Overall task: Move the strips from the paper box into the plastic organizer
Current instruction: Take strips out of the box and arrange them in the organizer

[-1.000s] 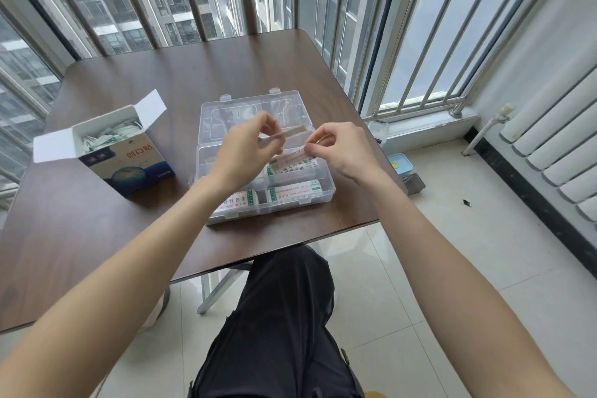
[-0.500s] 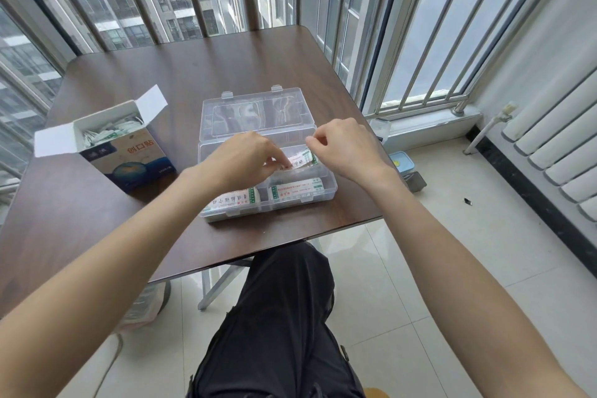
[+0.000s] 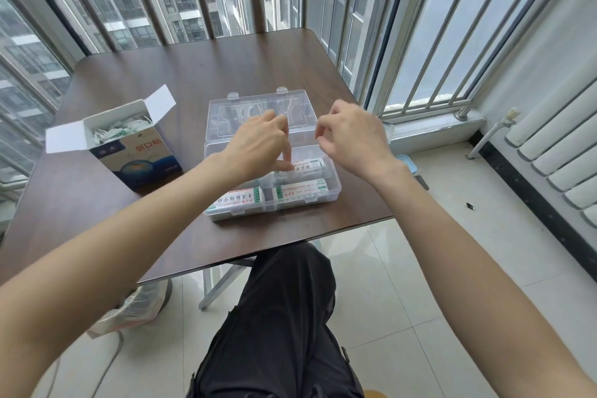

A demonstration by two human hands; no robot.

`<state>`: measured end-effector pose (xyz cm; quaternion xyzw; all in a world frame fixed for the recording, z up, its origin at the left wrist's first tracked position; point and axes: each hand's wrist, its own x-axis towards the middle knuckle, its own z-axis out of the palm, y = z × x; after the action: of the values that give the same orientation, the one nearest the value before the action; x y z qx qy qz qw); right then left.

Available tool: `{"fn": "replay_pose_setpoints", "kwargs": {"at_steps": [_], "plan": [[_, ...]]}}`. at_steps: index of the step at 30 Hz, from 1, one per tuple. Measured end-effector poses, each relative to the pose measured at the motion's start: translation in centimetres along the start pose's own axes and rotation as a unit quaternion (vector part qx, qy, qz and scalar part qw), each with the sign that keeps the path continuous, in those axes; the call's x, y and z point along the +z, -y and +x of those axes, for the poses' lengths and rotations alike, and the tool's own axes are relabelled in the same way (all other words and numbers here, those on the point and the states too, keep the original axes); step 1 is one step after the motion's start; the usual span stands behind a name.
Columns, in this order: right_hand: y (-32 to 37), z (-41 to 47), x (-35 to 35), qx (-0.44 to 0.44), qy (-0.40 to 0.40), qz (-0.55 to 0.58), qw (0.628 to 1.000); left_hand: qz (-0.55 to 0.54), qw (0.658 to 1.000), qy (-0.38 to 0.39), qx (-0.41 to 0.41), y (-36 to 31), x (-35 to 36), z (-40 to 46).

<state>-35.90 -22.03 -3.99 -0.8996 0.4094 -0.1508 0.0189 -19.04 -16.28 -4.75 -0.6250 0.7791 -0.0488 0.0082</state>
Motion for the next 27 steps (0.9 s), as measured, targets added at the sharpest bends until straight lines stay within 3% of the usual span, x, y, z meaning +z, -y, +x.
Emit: {"fn": "replay_pose_setpoints", "kwargs": {"at_steps": [6,12,15,21,27], "plan": [[-1.6,0.1,0.4,-0.036,0.074,-0.001,0.997,-0.025,1.000,0.005,0.008,0.3,0.5,0.0],[-0.7,1.1,1.6,-0.068,0.149,-0.084,0.983,-0.025,1.000,0.007,0.008,0.4,0.5,0.2],[-0.4,1.2,2.2,-0.044,0.168,-0.041,0.984,-0.016,1.000,0.001,0.015,0.4,0.7,0.1],[-0.7,1.0,2.2,-0.026,0.131,0.008,0.991,0.000,1.000,-0.006,0.016,0.1,1.1,0.2],[-0.7,1.3,2.0,-0.048,0.186,0.041,0.981,-0.011,1.000,-0.003,0.017,0.6,1.1,0.1]]}}
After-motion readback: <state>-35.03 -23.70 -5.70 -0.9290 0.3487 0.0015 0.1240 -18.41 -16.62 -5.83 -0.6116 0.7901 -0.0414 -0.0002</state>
